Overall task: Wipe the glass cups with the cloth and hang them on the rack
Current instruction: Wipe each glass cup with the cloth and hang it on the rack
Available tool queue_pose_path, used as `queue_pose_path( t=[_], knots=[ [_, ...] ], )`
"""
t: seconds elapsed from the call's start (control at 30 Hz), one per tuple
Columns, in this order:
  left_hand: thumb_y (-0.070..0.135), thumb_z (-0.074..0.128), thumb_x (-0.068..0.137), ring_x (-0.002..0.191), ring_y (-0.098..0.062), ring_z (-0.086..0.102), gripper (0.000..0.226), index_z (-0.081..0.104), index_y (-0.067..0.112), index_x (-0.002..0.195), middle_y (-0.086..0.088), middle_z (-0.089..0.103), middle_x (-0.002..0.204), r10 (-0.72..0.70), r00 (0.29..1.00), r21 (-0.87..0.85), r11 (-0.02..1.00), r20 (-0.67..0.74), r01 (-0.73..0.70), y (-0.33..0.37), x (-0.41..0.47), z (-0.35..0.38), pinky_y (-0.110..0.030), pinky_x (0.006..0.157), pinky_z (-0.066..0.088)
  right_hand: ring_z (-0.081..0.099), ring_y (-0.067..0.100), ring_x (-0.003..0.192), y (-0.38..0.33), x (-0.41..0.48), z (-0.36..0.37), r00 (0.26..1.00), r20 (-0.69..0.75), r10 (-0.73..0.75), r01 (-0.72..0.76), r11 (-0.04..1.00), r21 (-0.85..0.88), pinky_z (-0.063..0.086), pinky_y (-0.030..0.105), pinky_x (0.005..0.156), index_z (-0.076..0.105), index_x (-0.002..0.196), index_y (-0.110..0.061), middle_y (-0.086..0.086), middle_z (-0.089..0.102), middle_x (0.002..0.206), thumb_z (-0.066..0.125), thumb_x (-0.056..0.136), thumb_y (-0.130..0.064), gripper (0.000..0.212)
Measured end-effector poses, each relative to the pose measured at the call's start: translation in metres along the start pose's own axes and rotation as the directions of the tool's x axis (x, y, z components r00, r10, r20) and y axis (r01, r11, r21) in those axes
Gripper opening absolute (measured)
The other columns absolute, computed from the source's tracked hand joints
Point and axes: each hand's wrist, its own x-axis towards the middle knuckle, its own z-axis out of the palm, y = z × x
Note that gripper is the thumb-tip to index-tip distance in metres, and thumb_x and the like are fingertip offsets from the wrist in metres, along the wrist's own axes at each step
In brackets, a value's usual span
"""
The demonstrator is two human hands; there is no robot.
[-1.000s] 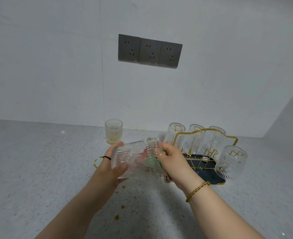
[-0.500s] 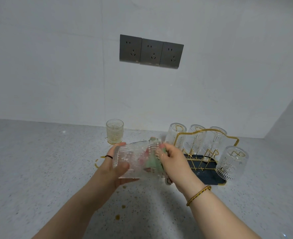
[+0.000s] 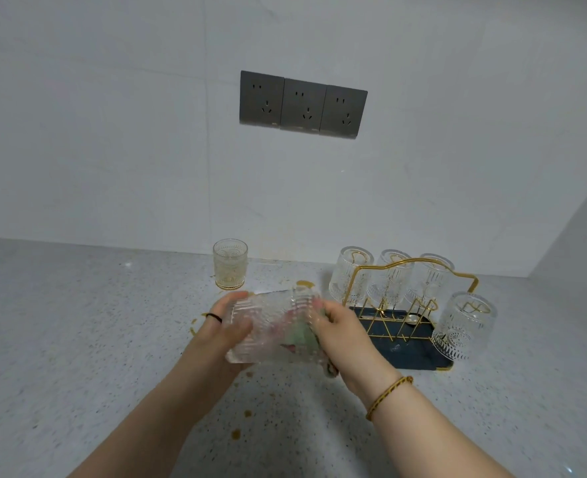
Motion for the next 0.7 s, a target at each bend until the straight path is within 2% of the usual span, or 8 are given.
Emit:
queue_pose_path(
  t=[0.07,0.17,0.23,0.3,0.37,0.47,0.57,0.7],
  knots=[
    [0.034,0.082,0.047,0.082,-0.020,0.067,0.065,0.058,0.025,0.106,-0.004,0.069,0.099,0.013,1.000,0.036,0.999,-0.016,-0.012,0.004,0.000,0.000,-0.030,0.065,0.056,0.051,0.006,0.061,0.005,0.001,0.000,0.999,0.009,0.037,-0.037,0.998,0.054,0.043,0.016,0.057,0.061,0.095,-0.004,0.008,0.063,0.082,0.047,0.094,-0.023,0.024],
    [0.054,0.055,0.077,0.085,-0.020,0.071,0.046,0.061,0.020,0.109,-0.007,0.071,0.105,-0.107,0.994,0.042,0.993,0.002,0.107,0.005,-0.002,0.002,-0.031,0.063,0.059,0.051,0.000,0.070,-0.005,-0.008,-0.002,0.939,-0.044,-0.341,0.334,0.935,-0.119,0.042,0.009,0.064,0.060,0.098,-0.013,-0.010,0.059,0.083,0.049,0.090,-0.015,0.013],
    [0.058,0.038,0.071,0.077,-0.023,0.072,0.061,0.063,0.015,0.107,-0.010,0.074,0.093,-0.261,0.965,0.051,0.964,0.021,0.260,-0.002,0.000,-0.002,-0.030,0.056,0.058,0.051,0.006,0.079,-0.006,-0.007,-0.004,0.734,0.030,-0.678,0.621,0.653,-0.433,0.041,0.016,0.071,0.057,0.106,-0.014,-0.002,0.065,0.088,0.048,0.087,-0.018,0.022],
    [0.058,0.039,0.068,0.067,-0.022,0.071,0.063,0.063,0.013,0.106,-0.010,0.074,0.085,-0.333,0.943,0.049,0.942,0.021,0.332,-0.007,-0.003,-0.002,-0.028,0.051,0.056,0.050,0.010,0.082,0.001,-0.003,-0.005,0.591,0.119,-0.798,0.709,0.443,-0.548,0.041,0.020,0.073,0.050,0.106,-0.016,0.006,0.067,0.087,0.045,0.084,-0.020,0.023],
    [0.054,0.044,0.067,0.065,-0.021,0.071,0.058,0.063,0.013,0.104,-0.010,0.074,0.084,-0.302,0.953,0.015,0.953,-0.001,0.302,-0.010,-0.004,0.002,-0.028,0.050,0.056,0.051,0.009,0.078,0.004,-0.005,-0.002,0.642,0.054,-0.764,0.680,0.536,-0.500,0.042,0.015,0.071,0.050,0.105,-0.019,0.001,0.066,0.085,0.046,0.085,-0.021,0.020],
    [0.059,0.070,0.055,0.076,-0.020,0.071,0.074,0.059,0.013,0.111,-0.008,0.073,0.094,-0.070,0.997,-0.012,0.997,-0.017,0.070,-0.010,-0.001,0.001,-0.032,0.059,0.058,0.053,0.005,0.071,0.001,-0.012,0.004,0.944,-0.105,-0.314,0.296,0.943,-0.155,0.043,0.011,0.062,0.057,0.097,-0.018,-0.010,0.059,0.080,0.049,0.091,-0.018,0.010],
    [0.043,0.089,0.035,0.088,-0.023,0.068,0.087,0.055,0.027,0.113,-0.007,0.064,0.111,0.027,0.999,0.064,0.998,-0.026,-0.025,-0.002,0.001,0.000,-0.037,0.074,0.055,0.061,0.018,0.080,0.010,-0.002,0.009,0.996,-0.067,0.065,-0.057,0.992,0.115,0.053,0.033,0.078,0.062,0.094,-0.004,0.012,0.066,0.088,0.053,0.091,-0.020,0.018],
    [0.052,0.050,0.080,0.081,-0.021,0.071,0.044,0.060,0.020,0.110,-0.009,0.070,0.105,-0.127,0.992,0.052,0.991,-0.002,0.127,0.002,-0.001,0.000,-0.034,0.064,0.059,0.053,-0.010,0.063,0.000,-0.009,0.004,0.967,-0.104,-0.233,0.238,0.971,0.036,0.043,0.006,0.059,0.058,0.088,-0.016,-0.012,0.058,0.075,0.051,0.091,-0.012,0.009]
  ],
)
